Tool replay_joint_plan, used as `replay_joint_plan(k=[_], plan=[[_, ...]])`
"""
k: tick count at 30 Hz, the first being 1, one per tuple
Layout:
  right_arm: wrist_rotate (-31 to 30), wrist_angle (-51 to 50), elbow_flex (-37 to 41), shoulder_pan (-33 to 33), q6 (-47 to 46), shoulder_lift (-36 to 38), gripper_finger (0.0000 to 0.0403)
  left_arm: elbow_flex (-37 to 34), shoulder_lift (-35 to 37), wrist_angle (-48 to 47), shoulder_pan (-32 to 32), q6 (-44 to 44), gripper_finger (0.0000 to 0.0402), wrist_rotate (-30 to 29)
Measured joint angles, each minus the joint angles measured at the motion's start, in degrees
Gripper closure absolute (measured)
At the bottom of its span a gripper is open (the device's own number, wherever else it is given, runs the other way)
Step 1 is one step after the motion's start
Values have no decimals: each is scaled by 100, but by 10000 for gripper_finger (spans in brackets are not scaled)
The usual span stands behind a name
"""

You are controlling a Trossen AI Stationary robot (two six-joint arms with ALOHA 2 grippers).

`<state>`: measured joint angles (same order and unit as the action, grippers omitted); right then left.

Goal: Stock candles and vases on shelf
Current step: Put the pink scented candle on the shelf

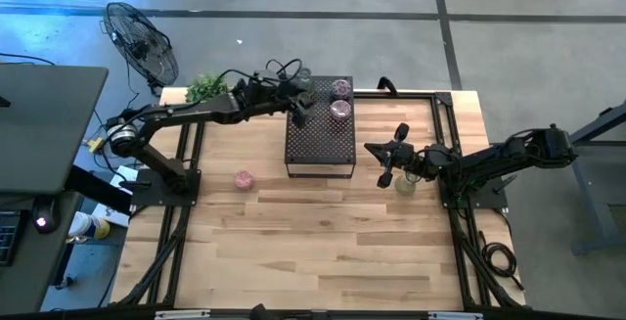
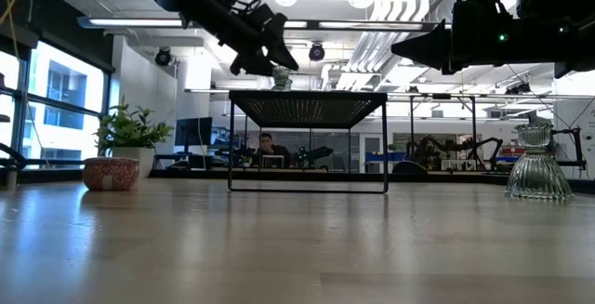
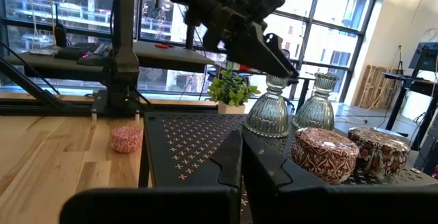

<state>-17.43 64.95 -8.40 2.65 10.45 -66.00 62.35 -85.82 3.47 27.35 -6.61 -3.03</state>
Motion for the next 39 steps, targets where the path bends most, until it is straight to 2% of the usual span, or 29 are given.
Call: replay_joint_plan(k=[6, 9, 12, 17, 19, 23, 25, 29, 33, 39], plan=[[0, 0, 0, -1, 5, 0, 403, 0, 575, -430, 0, 357, 158, -9], [0, 0, 0, -2, 7, 0, 403, 0, 998, -922, -14, 544, 163, -21], [0, -8, 0, 0, 6, 0, 403, 0, 1436, -1838, -179, 781, 183, -70], [-28, -77, 0, 0, 3, 0, 403, -49, 1928, -3589, -1024, 688, 257, -1024], [-33, -87, 0, -2, 1, 0, 403, -220, 2061, -3916, -1493, 374, 296, -1372], [-46, -89, 0, -2, -88, 0, 403, -762, 2213, -4156, -2318, -439, 377, -1417], [-46, -86, 0, -2, -96, 0, 403, -990, 2214, -4324, -2602, -980, 394, -1369], [-46, -85, 0, -2, -121, 0, 403, -1115, 2158, -5089, -2741, -2122, 371, -1011], [-46, -79, 0, 0, -141, 0, 403, -1116, 2146, -5704, -2736, -3071, 328, -727], [-22, -39, 0, 0, -141, 0, 403, -1115, 2075, -6359, -2736, -3946, 209, -651]])
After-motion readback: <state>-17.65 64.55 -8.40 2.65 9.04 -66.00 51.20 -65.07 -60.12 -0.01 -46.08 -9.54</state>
